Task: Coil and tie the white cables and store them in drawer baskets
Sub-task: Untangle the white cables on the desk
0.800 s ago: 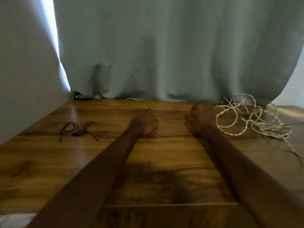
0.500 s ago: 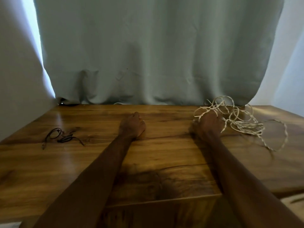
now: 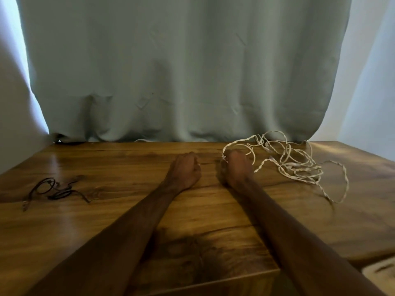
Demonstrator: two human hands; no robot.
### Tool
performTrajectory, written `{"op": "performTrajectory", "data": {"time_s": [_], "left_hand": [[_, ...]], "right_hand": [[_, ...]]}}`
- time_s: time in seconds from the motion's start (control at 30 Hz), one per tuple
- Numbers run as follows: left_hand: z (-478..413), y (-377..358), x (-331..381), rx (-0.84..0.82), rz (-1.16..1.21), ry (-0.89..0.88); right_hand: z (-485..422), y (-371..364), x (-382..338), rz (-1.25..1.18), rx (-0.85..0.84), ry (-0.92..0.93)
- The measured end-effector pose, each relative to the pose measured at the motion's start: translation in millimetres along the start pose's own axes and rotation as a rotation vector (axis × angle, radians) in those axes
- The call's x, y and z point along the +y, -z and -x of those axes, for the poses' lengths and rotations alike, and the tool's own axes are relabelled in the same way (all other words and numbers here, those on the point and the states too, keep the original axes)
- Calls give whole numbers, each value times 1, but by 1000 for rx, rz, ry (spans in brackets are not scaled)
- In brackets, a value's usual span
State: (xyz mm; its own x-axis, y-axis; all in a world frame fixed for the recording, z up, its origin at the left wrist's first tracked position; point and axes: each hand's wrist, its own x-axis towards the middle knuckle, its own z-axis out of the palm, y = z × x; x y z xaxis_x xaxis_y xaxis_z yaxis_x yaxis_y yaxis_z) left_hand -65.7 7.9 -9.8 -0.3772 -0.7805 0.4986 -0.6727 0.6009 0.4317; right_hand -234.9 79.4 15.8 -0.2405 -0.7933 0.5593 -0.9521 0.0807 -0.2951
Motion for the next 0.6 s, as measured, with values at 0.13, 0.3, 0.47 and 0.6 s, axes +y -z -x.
{"op": "performTrajectory", "data": {"time_s": [0.13,0.3,0.47,0.6], "left_hand": [[-1,-7,12,-18,243,-108],[0,0,22,124,442,-112],[-1,-2,9,91,211,-278],[-4,-8,3,196,27,-289]], "right_hand": [[2,-3,-4,-22,59,130],[1,-15,-13,81,52,378],[1,-13,-12,72,23,451],[-4,1,-4,-89,84,414]]}}
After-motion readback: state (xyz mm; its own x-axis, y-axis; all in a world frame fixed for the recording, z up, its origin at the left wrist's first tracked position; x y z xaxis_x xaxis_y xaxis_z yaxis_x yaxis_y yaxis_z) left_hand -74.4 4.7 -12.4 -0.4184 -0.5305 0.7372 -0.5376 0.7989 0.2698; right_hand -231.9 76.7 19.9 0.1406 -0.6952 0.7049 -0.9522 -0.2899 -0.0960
